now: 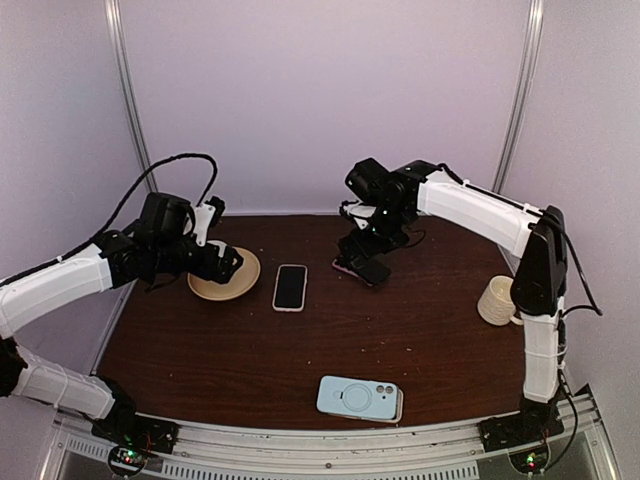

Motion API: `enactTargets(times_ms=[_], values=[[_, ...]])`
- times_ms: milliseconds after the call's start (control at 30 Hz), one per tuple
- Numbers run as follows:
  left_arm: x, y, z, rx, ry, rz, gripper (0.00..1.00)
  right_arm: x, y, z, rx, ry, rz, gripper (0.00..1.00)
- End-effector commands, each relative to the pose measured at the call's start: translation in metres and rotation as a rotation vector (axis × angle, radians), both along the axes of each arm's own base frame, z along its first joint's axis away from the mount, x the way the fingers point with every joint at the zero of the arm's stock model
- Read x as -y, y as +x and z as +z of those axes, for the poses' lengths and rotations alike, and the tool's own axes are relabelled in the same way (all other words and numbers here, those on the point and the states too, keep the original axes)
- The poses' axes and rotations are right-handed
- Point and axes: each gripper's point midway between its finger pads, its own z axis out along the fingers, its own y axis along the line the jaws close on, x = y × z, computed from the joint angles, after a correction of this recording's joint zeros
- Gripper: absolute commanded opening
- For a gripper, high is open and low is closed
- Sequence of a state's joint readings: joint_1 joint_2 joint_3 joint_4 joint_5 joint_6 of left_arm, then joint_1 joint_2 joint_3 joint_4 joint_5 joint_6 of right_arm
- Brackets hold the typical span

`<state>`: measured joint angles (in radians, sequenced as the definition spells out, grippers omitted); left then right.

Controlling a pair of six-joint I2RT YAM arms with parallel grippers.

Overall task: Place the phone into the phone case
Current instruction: Place the phone with the phone case at the center of the board, then pick up the phone case.

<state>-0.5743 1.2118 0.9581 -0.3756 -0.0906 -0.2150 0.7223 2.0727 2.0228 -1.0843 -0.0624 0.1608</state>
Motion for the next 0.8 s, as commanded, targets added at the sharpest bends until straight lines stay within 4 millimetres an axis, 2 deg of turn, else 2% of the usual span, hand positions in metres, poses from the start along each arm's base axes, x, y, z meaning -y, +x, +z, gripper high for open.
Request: enactTargets(times_ms=[0,67,133,233,333,433,533,667,767], values=[[0.004,0.004,0.001,-0.009,-0.021,-0.009,0.98,0.059,-0.027,-0.019,-0.055,-0.343,0.092,1.0],[0.005,0.004,-0.002,-0.017,-0.016,-0.019,0.97,0.056,-0.045,-0.017,-0.058,-0.333,0.168,1.0],[0.005,0.004,-0.004,-0.025,-0.007,-0.021,0.98,0.043,-0.069,-0.012,-0.034,-0.287,0.252,0.99],[0.006,0.005,-0.006,-0.031,-0.002,-0.022,0.98,0.01,-0.115,-0.009,0.011,-0.196,0.41,0.99],[0.007,0.005,-0.006,-0.035,-0.004,-0.028,0.98,-0.032,-0.172,-0.009,0.041,-0.071,0.577,0.99],[0.008,0.004,-0.006,-0.04,-0.006,-0.032,0.97,-0.061,-0.215,-0.021,0.039,-0.002,0.662,0.99],[0.008,0.003,-0.006,-0.04,-0.009,-0.037,0.97,-0.077,-0.231,-0.04,0.057,-0.032,0.659,0.99],[0.01,0.002,-0.006,-0.045,-0.014,-0.045,0.98,-0.092,-0.241,-0.057,0.12,-0.085,0.637,0.99],[0.011,0.001,-0.007,-0.05,-0.018,-0.053,0.98,-0.091,-0.244,-0.071,0.15,-0.15,0.646,0.99]])
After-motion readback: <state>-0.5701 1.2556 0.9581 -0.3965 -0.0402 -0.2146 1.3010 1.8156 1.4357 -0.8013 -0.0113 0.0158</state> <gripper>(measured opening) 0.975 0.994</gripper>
